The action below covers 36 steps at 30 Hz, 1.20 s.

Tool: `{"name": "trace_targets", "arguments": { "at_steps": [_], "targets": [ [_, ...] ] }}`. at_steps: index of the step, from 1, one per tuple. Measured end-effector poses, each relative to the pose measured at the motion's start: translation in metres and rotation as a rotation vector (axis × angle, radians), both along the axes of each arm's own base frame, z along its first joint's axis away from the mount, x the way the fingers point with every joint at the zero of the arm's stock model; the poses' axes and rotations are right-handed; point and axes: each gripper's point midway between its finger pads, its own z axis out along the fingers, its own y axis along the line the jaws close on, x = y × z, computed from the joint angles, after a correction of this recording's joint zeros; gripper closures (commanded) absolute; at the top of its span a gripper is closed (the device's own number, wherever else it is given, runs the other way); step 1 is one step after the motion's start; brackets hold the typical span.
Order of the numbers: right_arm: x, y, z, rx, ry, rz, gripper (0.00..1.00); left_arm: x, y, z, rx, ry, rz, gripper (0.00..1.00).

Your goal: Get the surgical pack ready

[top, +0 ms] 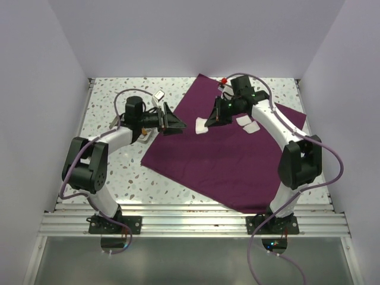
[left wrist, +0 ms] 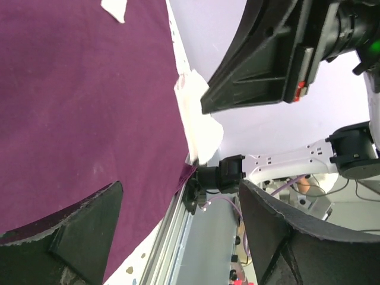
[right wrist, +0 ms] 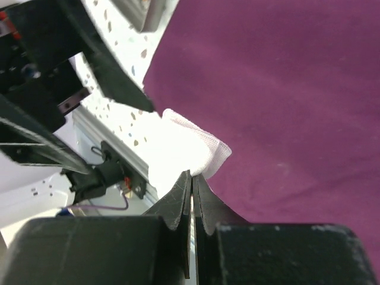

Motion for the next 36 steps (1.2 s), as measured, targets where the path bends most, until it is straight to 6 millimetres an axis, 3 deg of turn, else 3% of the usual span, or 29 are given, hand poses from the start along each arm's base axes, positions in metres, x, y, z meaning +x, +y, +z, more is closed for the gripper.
{"name": "trace_targets", "arguments": {
  "at_steps": [6,16,18,21,22,24,25,26,29,33,36],
  "targets": [
    [-0.02,0.023,0.011,0.039,-0.005,0.082,1.0,-0.012,-0.013,0.001,-0.032,0.006,-0.026,0.15],
    [-0.034,0.039,0.015,0.068,0.001,0.145,1.0,-0.016,-0.029,0.015,-0.08,-0.028,-0.057,0.19],
    [-0.035,0.04,0.015,0.069,0.0,0.149,1.0,-0.015,-0.029,0.012,-0.083,-0.02,-0.055,0.26],
    [-0.035,0.042,0.017,0.071,-0.006,0.152,1.0,-0.014,-0.03,0.009,-0.089,0.008,-0.054,0.51],
    [-0.034,0.042,0.019,0.072,-0.009,0.152,1.0,-0.013,-0.03,0.008,-0.093,0.013,-0.055,0.73],
    [-0.032,0.043,0.021,0.075,-0.018,0.152,1.0,-0.013,-0.031,0.008,-0.101,0.025,-0.058,0.93],
    [-0.031,0.043,0.023,0.077,-0.021,0.152,0.97,-0.013,-0.031,0.008,-0.107,0.03,-0.06,1.0],
    [-0.03,0.044,0.024,0.077,-0.025,0.152,0.8,-0.012,-0.032,0.007,-0.112,0.028,-0.064,1.0],
    [-0.026,0.043,0.025,0.059,-0.027,0.142,0.56,-0.01,-0.031,0.007,-0.12,0.03,-0.062,1.0],
    [-0.011,0.032,0.021,-0.055,-0.047,0.083,0.39,0.009,-0.007,0.002,-0.107,0.021,0.006,1.0],
    [-0.001,0.018,0.016,-0.145,-0.058,0.043,0.37,0.036,0.037,-0.015,-0.05,0.036,0.133,1.0]
  ]
}}
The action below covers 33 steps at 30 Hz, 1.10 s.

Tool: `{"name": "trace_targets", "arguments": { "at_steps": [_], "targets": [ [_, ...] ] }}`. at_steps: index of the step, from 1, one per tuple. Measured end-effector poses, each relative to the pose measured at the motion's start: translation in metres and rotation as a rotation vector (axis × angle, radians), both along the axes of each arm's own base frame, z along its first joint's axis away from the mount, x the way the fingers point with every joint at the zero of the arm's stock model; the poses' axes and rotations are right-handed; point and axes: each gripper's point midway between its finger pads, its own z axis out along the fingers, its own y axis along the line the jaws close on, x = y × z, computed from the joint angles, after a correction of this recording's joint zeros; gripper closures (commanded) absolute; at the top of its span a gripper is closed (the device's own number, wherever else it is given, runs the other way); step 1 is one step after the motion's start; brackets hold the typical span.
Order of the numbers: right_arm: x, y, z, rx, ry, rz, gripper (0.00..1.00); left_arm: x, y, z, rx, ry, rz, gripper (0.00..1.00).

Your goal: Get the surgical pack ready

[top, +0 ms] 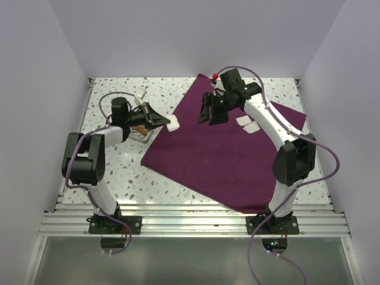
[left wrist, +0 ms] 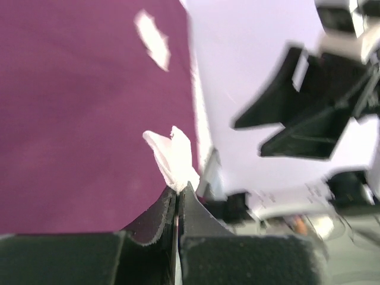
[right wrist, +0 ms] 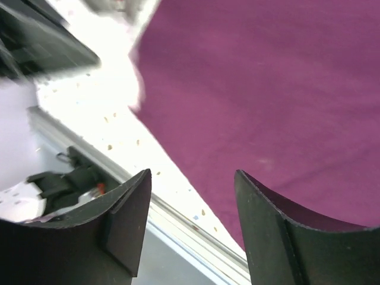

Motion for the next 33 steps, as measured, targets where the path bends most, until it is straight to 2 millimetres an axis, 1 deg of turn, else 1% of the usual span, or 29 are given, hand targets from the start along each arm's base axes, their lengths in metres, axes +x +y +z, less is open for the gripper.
{"name": "trace_targets", "arguments": {
  "at_steps": [2,3,6,10,12,14,18,23,26,29,33],
  "targets": [
    [0.001,-0.008,-0.005,-0.036,0.01,-0.022,0.37,0.02,0.037,-0.013,0.054,0.016,0.105,1.0],
    [0.001,-0.012,-0.007,-0.047,0.02,-0.032,0.37,0.027,0.052,-0.017,0.075,0.02,0.144,1.0],
    [0.003,-0.024,-0.016,-0.064,0.047,-0.065,0.36,0.049,0.117,-0.03,0.142,0.048,0.313,1.0],
    [0.008,-0.037,-0.024,-0.077,0.074,-0.102,0.36,0.057,0.177,-0.049,0.204,0.111,0.479,1.0],
    [0.01,-0.043,-0.025,-0.081,0.08,-0.116,0.36,0.057,0.196,-0.06,0.24,0.149,0.538,1.0],
    [0.012,-0.046,-0.025,-0.08,0.083,-0.127,0.36,0.057,0.207,-0.07,0.274,0.187,0.577,1.0],
    [0.014,-0.051,-0.028,-0.079,0.096,-0.151,0.36,0.063,0.22,-0.082,0.337,0.238,0.623,1.0],
    [0.013,-0.058,-0.035,-0.084,0.127,-0.178,0.36,0.078,0.242,-0.09,0.407,0.292,0.696,1.0],
    [0.015,-0.064,-0.038,-0.089,0.134,-0.202,0.35,0.087,0.255,-0.098,0.433,0.329,0.73,1.0],
    [0.019,-0.071,-0.039,-0.095,0.134,-0.227,0.35,0.085,0.262,-0.107,0.46,0.373,0.756,1.0],
    [0.02,-0.075,-0.042,-0.097,0.144,-0.244,0.35,0.086,0.265,-0.111,0.472,0.405,0.768,1.0]
  ]
}}
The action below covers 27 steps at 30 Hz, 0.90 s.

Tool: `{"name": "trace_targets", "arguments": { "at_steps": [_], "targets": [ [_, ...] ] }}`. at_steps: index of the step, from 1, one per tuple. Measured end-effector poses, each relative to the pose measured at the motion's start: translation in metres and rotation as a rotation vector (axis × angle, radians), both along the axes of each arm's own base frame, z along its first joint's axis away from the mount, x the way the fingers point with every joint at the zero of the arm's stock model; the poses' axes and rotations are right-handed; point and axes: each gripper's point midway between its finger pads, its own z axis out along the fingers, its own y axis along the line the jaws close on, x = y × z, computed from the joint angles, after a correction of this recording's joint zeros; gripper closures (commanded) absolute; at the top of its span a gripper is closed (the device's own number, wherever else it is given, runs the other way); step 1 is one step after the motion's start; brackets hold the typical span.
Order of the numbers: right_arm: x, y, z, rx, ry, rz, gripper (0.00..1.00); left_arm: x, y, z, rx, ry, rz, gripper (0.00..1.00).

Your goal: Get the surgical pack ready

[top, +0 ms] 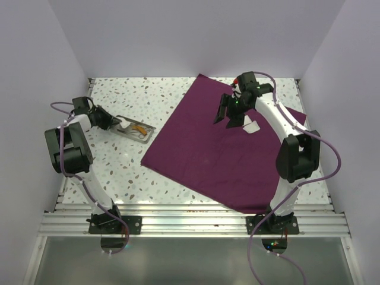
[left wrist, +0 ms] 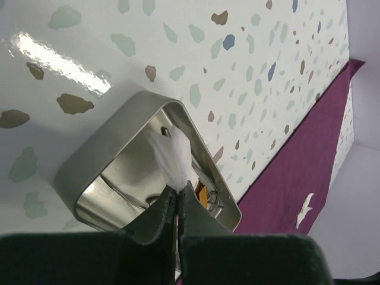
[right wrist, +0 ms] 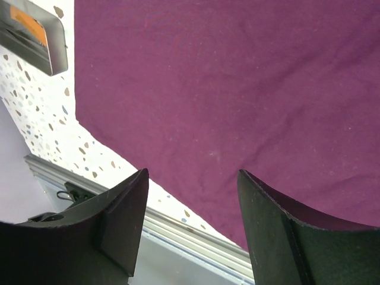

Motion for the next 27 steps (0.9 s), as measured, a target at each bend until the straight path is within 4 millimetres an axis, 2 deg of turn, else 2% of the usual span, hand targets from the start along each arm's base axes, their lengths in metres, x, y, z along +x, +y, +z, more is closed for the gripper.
{"name": "trace_targets", "arguments": {
  "at_steps": [2,3,4,6,7,12,13,14,20,25,27],
  "targets": [
    [0.0,0.0,-0.001,0.001,0.004,-0.004,0.35,0.003,0.002,-0.003,0.004,0.006,0.005,0.98],
    [0.0,0.0,-0.001,0.002,0.004,-0.006,0.35,0.002,0.002,-0.004,0.005,0.012,0.007,0.91],
    [0.001,0.0,-0.001,0.002,0.002,-0.007,0.35,0.001,0.003,-0.006,0.005,0.018,0.008,0.78],
    [0.001,0.0,-0.002,0.001,0.002,-0.007,0.35,0.0,0.003,-0.007,0.003,0.028,0.013,0.68],
    [0.001,0.0,-0.002,0.001,0.003,-0.008,0.35,0.0,0.003,-0.008,0.005,0.031,0.012,0.59],
    [0.007,-0.005,-0.01,-0.001,0.026,-0.042,0.35,-0.005,0.003,-0.011,0.004,0.062,0.017,0.47],
    [0.009,-0.009,-0.012,-0.005,0.03,-0.061,0.35,-0.007,0.002,-0.012,0.005,0.071,0.019,0.28],
    [0.013,-0.014,-0.015,-0.019,0.033,-0.089,0.35,-0.008,0.0,-0.01,-0.002,0.075,0.019,0.23],
    [0.035,-0.062,-0.039,-0.081,0.038,-0.311,0.35,-0.017,-0.007,0.01,0.056,0.08,0.016,0.23],
    [0.05,-0.105,-0.056,-0.117,0.053,-0.457,0.35,-0.02,-0.015,0.015,0.112,0.111,0.0,0.24],
    [0.055,-0.115,-0.058,-0.126,0.053,-0.483,0.35,-0.02,-0.015,0.019,0.131,0.124,0.001,0.24]
  ]
}}
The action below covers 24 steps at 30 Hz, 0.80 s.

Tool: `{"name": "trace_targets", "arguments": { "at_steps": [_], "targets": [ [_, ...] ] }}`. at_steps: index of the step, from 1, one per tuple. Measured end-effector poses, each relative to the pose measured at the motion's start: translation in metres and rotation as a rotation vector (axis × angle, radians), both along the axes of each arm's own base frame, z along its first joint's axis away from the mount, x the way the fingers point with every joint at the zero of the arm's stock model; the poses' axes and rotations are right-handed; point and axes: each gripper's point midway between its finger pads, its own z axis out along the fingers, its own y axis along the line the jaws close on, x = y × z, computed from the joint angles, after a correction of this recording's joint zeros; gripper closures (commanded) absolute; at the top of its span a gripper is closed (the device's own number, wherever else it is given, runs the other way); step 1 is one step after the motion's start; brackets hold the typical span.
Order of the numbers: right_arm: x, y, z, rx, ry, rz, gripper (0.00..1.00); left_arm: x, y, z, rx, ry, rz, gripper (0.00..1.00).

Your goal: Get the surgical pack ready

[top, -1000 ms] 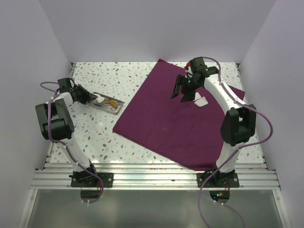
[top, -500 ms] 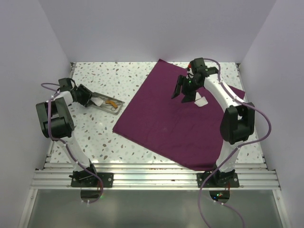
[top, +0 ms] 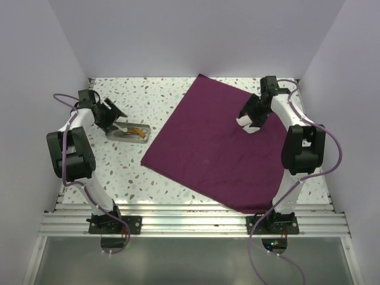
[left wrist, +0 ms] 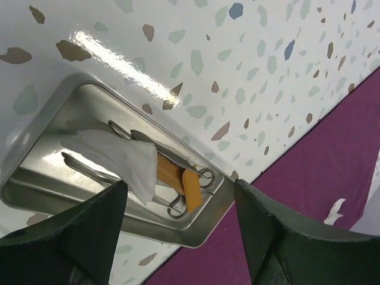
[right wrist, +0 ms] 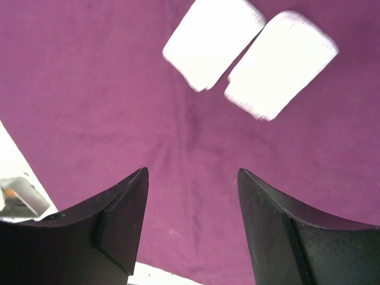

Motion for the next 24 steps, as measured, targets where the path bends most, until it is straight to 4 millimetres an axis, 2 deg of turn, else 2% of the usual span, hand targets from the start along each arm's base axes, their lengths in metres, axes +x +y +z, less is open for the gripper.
{"name": "trace_targets", "arguments": {
  "at_steps": [5,10,16,20,22,24],
  "targets": [
    [0.004,-0.006,-0.001,-0.013,-0.006,-0.014,0.35,-0.002,0.006,0.003,0.028,0.014,0.025,0.26],
    [0.004,-0.006,-0.001,-0.012,-0.008,-0.015,0.35,-0.024,0.003,-0.003,0.018,0.066,0.048,0.27],
    [0.008,-0.015,-0.006,-0.017,-0.002,-0.029,0.36,-0.03,0.009,0.008,0.08,0.07,0.043,0.38],
    [0.009,-0.03,-0.015,-0.031,0.015,-0.046,0.43,-0.013,0.008,0.029,0.148,0.002,-0.023,0.44],
    [0.01,-0.04,-0.019,-0.036,0.02,-0.057,0.48,0.005,-0.006,0.043,0.18,-0.051,-0.087,0.44],
    [0.011,-0.05,-0.022,-0.043,0.024,-0.07,0.51,0.023,-0.032,0.055,0.187,-0.111,-0.173,0.46]
  ]
}}
